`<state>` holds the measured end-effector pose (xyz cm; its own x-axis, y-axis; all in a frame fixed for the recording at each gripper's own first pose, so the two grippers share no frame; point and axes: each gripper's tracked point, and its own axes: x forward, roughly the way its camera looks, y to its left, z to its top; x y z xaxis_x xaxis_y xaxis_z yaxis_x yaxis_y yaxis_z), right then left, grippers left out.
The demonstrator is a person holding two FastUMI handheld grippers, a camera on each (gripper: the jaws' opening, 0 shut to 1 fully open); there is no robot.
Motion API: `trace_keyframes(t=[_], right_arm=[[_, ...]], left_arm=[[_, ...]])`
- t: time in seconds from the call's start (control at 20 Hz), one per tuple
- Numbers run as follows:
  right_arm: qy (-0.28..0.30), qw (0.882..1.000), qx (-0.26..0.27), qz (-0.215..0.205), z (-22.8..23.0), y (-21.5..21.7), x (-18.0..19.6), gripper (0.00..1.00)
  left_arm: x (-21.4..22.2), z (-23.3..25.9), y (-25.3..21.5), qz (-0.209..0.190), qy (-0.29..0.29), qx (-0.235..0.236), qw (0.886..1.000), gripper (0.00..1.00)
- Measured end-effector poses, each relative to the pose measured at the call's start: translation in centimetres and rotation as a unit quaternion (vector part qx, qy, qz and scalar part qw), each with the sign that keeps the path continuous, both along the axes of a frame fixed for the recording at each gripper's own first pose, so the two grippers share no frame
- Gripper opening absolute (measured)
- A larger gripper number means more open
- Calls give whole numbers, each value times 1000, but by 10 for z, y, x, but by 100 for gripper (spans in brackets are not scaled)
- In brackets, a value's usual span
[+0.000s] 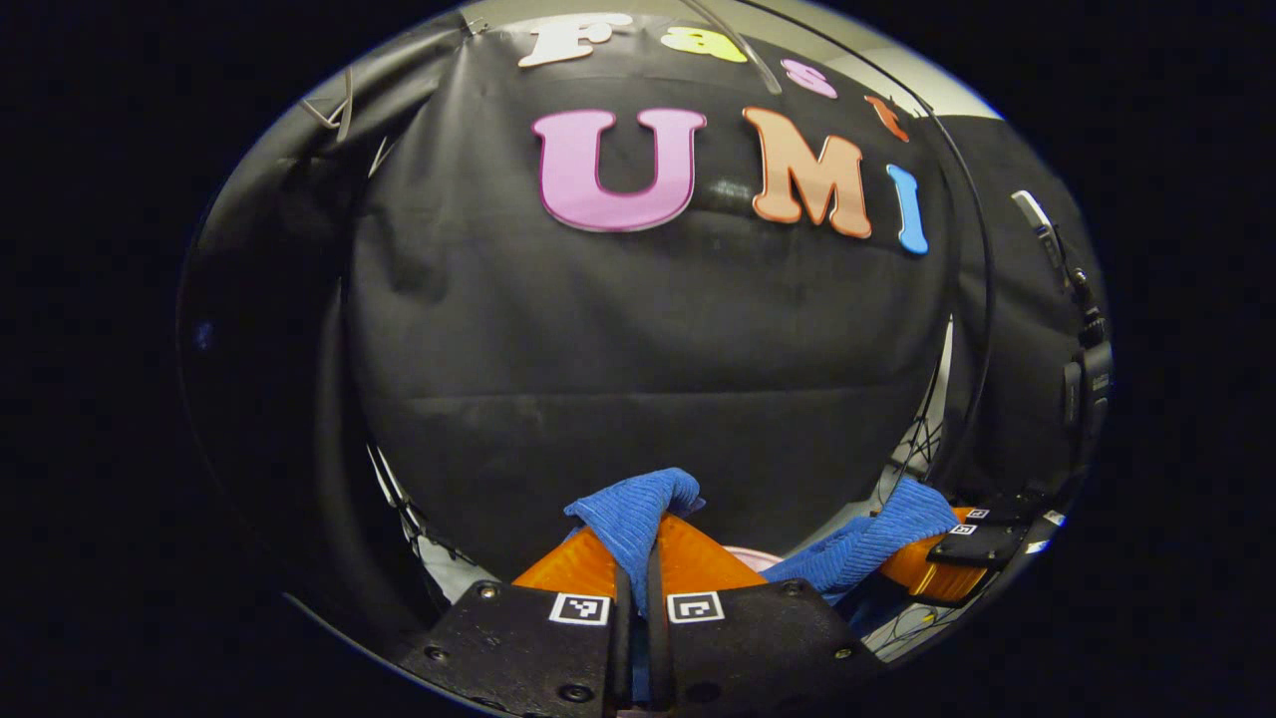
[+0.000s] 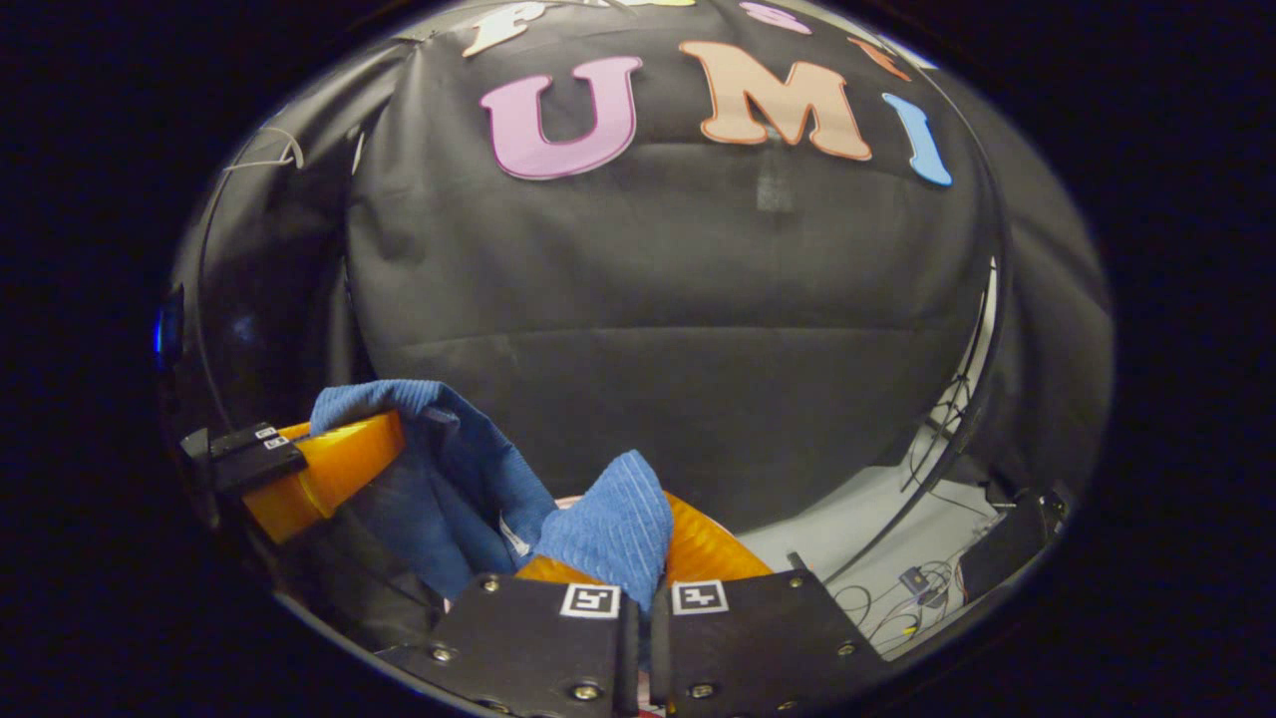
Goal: Grasp the clothes on the hanger with both hands and then place them into the laundry hamper below.
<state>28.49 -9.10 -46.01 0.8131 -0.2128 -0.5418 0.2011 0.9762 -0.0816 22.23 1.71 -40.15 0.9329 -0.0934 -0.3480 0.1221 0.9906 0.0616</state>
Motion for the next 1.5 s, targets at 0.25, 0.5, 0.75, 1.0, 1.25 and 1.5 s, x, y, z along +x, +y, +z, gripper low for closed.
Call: trace_keyframes(t=[0.25,0.5,0.75,1.0,1.25,1.5], right_arm=[[56,998,-17,-8,-41,-9,-16,7],[84,996,-14,-11,-59,2,-33,18],[72,997,-25,-10,-30,11,-35,97],[33,999,-25,-25,25,17,-41,97],[-10,999,-21,-42,82,16,-49,94],[-58,997,-26,-50,145,14,-53,94]], left_arm=[[-12,-61,18,13,81,8,997,7],[-28,-96,26,13,155,10,988,12],[-29,-60,31,23,127,16,992,80],[-46,-11,34,20,95,13,995,96],[-61,37,43,26,61,18,998,96],[-68,88,46,23,23,15,999,96]])
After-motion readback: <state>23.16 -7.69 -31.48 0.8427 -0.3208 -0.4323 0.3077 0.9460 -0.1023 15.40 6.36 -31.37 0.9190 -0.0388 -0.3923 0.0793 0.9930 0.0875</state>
